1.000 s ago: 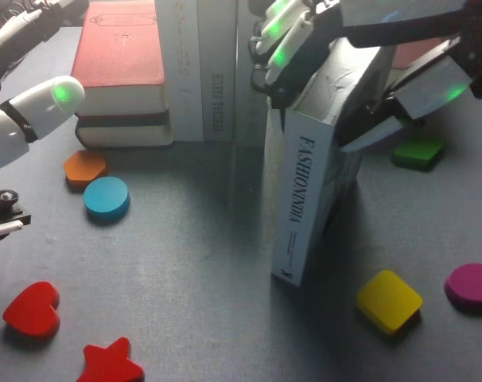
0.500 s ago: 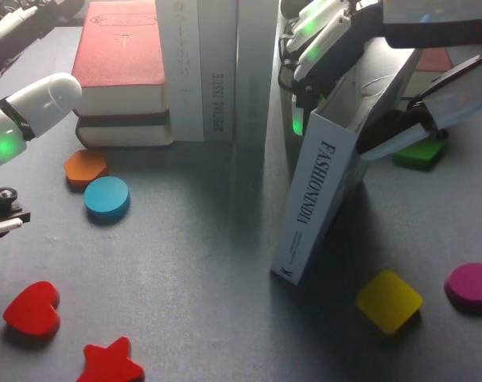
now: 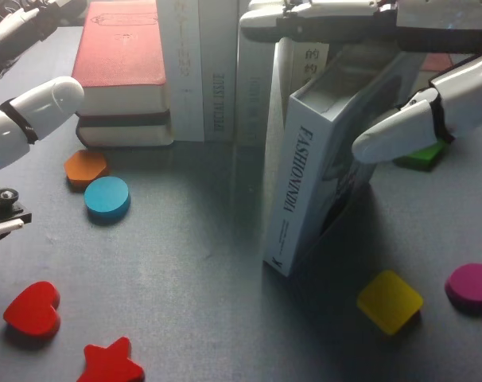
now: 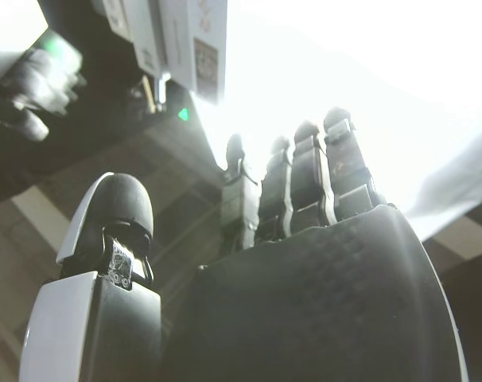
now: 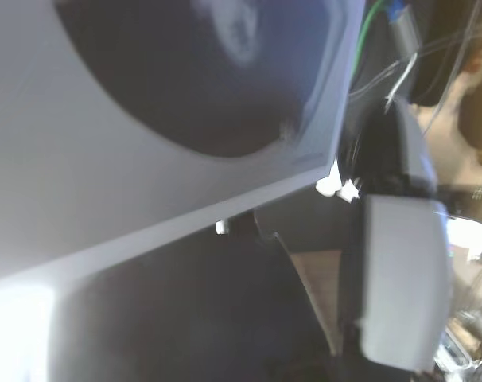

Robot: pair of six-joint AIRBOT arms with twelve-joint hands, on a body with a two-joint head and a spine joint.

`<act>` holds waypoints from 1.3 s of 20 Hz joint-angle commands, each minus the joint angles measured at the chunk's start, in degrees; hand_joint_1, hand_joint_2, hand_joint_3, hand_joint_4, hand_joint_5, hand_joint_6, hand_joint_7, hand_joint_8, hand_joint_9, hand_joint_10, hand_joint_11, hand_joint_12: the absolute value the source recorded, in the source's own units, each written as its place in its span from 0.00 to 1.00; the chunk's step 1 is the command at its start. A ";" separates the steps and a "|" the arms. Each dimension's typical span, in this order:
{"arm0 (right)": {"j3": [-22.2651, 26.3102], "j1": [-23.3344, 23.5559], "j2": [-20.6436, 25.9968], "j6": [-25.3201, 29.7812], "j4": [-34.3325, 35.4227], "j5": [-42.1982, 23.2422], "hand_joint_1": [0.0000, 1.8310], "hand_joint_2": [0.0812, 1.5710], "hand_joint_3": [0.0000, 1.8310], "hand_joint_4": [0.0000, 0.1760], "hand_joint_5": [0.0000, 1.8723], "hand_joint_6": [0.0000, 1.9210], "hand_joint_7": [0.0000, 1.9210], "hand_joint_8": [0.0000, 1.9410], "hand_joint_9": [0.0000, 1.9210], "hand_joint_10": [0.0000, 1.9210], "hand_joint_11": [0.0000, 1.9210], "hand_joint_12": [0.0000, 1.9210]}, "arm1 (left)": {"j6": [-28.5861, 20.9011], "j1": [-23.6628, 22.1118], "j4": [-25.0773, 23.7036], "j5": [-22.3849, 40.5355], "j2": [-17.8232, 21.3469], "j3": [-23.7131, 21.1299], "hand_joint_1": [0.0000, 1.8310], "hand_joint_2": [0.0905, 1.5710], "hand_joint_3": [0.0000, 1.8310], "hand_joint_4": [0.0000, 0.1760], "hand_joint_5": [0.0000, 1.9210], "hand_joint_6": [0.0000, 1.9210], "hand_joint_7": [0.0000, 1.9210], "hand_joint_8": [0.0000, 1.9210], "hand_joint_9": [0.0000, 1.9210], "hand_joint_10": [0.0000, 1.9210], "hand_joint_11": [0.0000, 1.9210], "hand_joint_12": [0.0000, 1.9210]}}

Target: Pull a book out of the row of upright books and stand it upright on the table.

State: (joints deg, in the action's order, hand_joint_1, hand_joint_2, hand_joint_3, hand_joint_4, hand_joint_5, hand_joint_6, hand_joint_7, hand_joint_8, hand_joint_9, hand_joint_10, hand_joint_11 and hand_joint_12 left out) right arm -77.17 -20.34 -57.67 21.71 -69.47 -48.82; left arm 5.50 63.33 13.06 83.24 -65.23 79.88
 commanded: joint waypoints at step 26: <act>7.73 -13.80 13.47 -30.99 48.15 -13.84 0.14 0.65 0.06 0.19 0.00 0.00 0.00 0.00 0.00 0.00 0.00 0.00 | -0.05 0.45 2.40 10.79 0.93 -1.31 0.20 0.84 0.00 0.05 0.12 0.00 0.05 0.00 0.01 0.00 0.00 0.09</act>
State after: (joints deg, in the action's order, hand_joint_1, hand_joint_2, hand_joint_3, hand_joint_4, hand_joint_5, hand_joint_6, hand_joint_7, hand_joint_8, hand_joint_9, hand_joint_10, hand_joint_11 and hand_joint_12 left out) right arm -69.60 -35.42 -44.25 -9.56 -24.08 -56.71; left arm 5.76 63.92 14.52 86.63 -64.69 78.56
